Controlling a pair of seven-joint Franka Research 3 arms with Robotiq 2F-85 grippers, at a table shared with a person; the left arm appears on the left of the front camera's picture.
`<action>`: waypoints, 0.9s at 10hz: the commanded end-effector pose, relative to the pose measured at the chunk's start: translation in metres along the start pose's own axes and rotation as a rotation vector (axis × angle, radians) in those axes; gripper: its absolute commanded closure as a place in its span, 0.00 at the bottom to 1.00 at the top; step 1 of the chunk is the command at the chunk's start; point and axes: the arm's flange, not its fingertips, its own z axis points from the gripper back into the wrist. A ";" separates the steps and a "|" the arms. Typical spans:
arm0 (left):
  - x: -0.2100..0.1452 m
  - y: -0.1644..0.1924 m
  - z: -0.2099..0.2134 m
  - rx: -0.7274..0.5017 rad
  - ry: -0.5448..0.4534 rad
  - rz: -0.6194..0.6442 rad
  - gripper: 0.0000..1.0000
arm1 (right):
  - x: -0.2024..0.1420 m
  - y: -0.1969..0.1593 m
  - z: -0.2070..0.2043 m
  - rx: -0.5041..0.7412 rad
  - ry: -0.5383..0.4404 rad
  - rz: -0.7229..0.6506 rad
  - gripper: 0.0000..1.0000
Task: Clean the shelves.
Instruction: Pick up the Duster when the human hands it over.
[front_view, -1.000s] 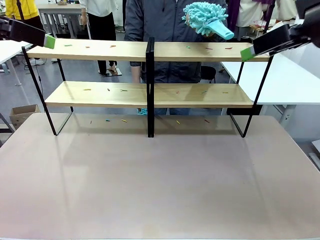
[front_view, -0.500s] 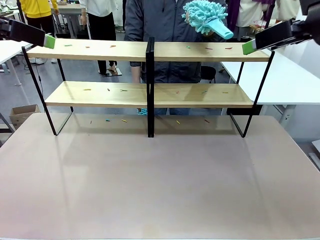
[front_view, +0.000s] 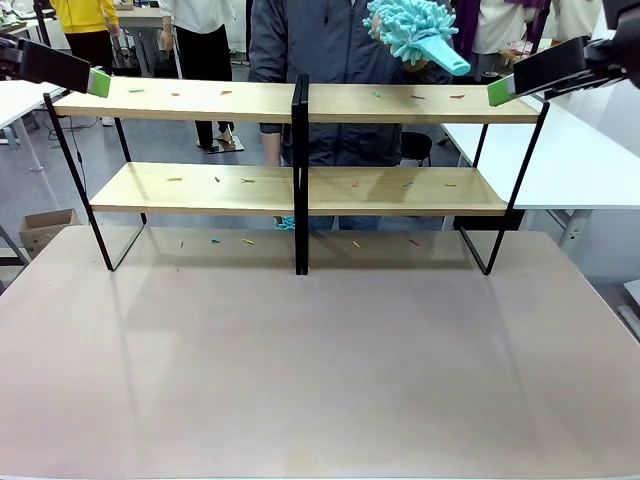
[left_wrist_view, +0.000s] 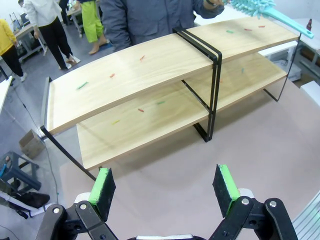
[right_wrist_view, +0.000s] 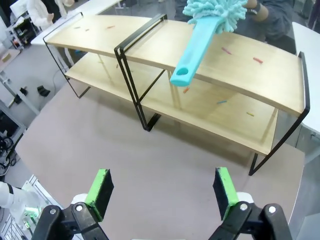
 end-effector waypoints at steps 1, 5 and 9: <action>0.001 0.000 0.000 0.001 -0.009 0.001 0.00 | -0.027 0.002 0.009 0.034 0.042 -0.021 0.00; 0.001 0.000 0.000 0.001 -0.009 0.001 0.00 | -0.035 0.002 0.021 0.027 -0.009 -0.029 0.00; 0.001 0.000 0.000 0.001 -0.009 0.001 0.00 | -0.005 0.003 0.022 0.008 0.015 -0.003 0.00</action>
